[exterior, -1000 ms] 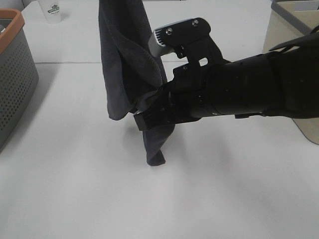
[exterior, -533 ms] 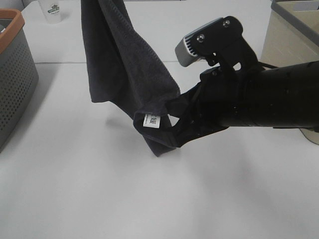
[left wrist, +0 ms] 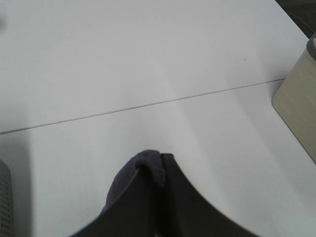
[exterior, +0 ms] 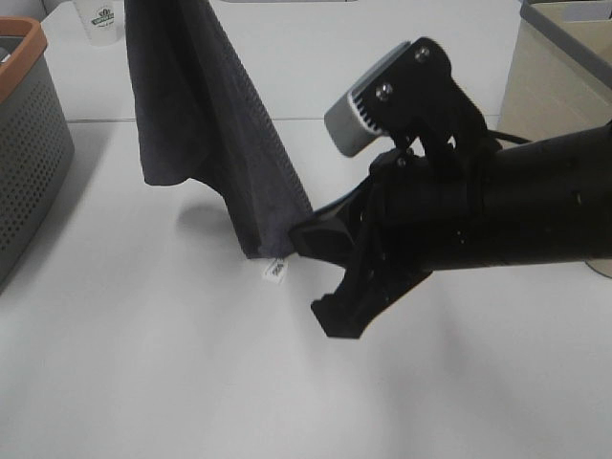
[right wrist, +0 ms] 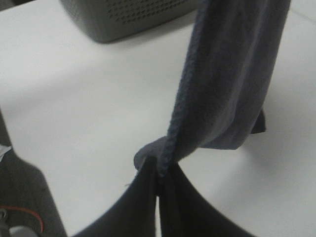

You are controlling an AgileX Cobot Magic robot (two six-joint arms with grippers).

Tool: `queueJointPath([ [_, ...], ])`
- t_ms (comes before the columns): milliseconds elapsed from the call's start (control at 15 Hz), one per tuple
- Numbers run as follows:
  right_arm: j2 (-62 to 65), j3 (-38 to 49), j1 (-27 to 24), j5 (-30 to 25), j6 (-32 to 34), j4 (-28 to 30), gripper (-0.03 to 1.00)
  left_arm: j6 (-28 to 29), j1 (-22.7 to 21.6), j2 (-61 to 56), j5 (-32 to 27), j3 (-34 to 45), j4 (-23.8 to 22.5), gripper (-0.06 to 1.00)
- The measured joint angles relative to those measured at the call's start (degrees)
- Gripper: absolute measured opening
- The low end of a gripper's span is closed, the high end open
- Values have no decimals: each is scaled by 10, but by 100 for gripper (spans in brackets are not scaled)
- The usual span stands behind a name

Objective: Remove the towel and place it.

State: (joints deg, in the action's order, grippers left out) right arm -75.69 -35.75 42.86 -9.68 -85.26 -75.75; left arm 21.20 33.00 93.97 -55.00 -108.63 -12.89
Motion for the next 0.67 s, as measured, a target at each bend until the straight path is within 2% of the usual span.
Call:
queueJointPath([
  [67,0,0,-3,-13,36,40,2,0,0,-1,-3,0,1,0],
  [267,3,-34,-73,-129,343,383,2,3,1,1,-20,0,26,0],
  [400,12,-76,-108,-197,480,563,2,24,3,4,-21,1,38,0],
  [467,22,-98,-111,-220,509,626,2,37,3,5,-11,1,40,0],
  [533,26,-108,-111,-233,519,649,2,45,3,5,-1,1,40,0],
  [600,32,-135,-112,-257,525,699,2,60,3,6,18,1,37,0],
  [667,36,-212,-112,-328,539,789,2,88,3,11,58,6,22,0],
])
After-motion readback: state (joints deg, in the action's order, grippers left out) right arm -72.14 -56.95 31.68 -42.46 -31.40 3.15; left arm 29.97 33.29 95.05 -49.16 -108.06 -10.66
